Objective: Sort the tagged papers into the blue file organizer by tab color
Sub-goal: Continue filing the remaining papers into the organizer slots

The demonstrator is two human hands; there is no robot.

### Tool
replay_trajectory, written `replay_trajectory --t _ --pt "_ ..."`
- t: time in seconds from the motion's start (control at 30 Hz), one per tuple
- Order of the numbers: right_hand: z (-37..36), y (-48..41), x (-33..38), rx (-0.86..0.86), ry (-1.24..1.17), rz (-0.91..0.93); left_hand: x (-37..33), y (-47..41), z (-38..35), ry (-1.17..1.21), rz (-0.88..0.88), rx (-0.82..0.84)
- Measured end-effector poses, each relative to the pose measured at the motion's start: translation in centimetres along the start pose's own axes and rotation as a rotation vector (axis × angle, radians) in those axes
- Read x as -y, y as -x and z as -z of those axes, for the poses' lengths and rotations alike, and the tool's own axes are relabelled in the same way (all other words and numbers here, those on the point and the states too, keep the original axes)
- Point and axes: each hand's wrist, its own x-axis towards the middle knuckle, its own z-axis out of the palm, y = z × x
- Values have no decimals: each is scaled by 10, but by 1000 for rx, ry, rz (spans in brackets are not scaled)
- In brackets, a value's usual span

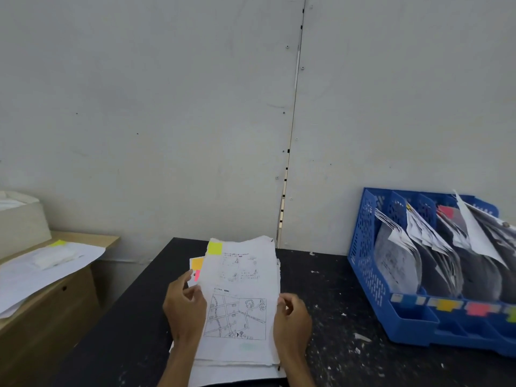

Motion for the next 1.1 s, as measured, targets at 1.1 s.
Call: replay_trajectory --t 1.1 --pt "319 -145 23 -388 -204 347 -216 133 -206 372 -313 346"
